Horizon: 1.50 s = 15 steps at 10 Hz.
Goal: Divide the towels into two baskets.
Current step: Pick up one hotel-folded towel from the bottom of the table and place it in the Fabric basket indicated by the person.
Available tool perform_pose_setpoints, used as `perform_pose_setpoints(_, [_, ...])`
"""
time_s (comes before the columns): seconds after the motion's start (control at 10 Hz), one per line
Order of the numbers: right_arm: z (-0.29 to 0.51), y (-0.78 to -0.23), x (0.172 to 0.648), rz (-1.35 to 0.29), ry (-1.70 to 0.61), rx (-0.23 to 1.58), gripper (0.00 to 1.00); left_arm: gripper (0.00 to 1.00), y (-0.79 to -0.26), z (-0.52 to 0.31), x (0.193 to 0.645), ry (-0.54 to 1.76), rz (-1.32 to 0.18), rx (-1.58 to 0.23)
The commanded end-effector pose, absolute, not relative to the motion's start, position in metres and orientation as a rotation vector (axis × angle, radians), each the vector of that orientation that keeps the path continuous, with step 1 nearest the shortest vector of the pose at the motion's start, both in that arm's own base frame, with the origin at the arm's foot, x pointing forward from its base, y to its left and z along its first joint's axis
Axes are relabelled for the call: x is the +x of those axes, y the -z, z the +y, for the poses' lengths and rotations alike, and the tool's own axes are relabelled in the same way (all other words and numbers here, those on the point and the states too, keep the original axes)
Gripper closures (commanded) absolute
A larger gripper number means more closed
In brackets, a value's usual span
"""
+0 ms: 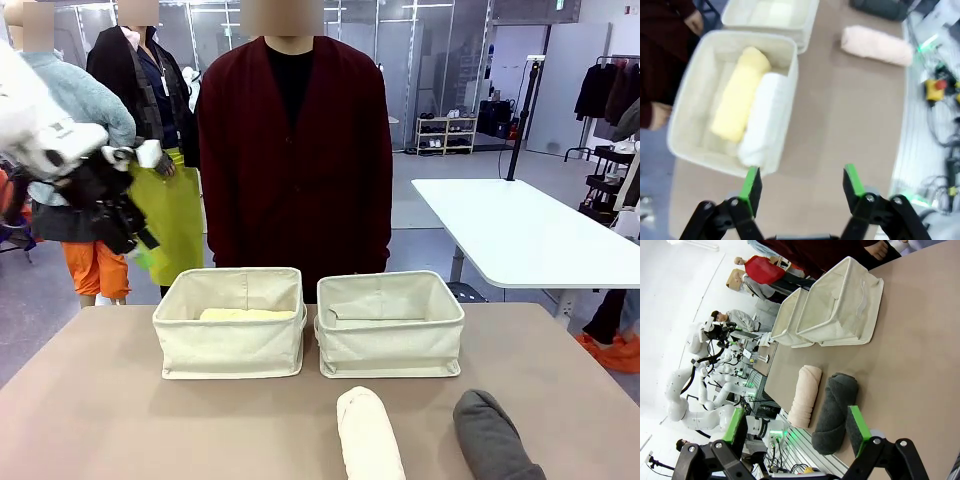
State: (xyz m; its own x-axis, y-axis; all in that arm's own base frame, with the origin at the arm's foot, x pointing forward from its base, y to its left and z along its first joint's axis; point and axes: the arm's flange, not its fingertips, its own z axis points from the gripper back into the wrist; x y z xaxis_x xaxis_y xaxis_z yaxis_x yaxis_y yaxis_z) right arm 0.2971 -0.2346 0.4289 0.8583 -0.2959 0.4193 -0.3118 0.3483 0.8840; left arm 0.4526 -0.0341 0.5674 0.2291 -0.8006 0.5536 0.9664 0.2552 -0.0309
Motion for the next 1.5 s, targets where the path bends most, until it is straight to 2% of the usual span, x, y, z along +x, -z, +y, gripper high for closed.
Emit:
perform_pose_setpoints(0.0, [-0.233,-0.431,0.294,-0.587,-0.018,1.240,0.00,0.18,-0.551,0.036,0.440,0.992,-0.473,-0.664])
perform_pose_setpoints(0.2, [-0.233,-0.431,0.294,-0.587,-0.018,1.240,0.00,0.18,-0.530,0.133,0.410,0.796,-0.474,-0.981])
perform_pose_setpoints(0.4, [-0.233,-0.431,0.294,-0.587,-0.018,1.240,0.00,0.18,-0.501,0.211,0.377,0.595,-0.454,-1.121])
perform_pose_setpoints(0.6, [-0.233,-0.431,0.294,-0.587,-0.018,1.240,0.00,0.18,-0.459,0.268,0.350,0.382,-0.516,-1.179])
perform_pose_setpoints(0.9, [-0.233,-0.431,0.294,-0.587,-0.018,1.240,0.00,0.18,-0.397,0.303,0.337,0.264,-0.481,-1.247])
perform_pose_setpoints(1.0, [-0.233,-0.431,0.294,-0.587,-0.018,1.240,0.00,0.18,-0.391,0.299,0.348,0.354,-0.548,-1.191])
perform_pose_setpoints(1.1, [-0.233,-0.431,0.294,-0.587,-0.018,1.240,0.00,0.18,-0.394,0.302,0.325,0.271,-0.461,-1.218])
perform_pose_setpoints(1.4, [-0.233,-0.431,0.294,-0.587,-0.018,1.240,0.00,0.18,-0.394,0.302,0.325,0.271,-0.461,-1.218])
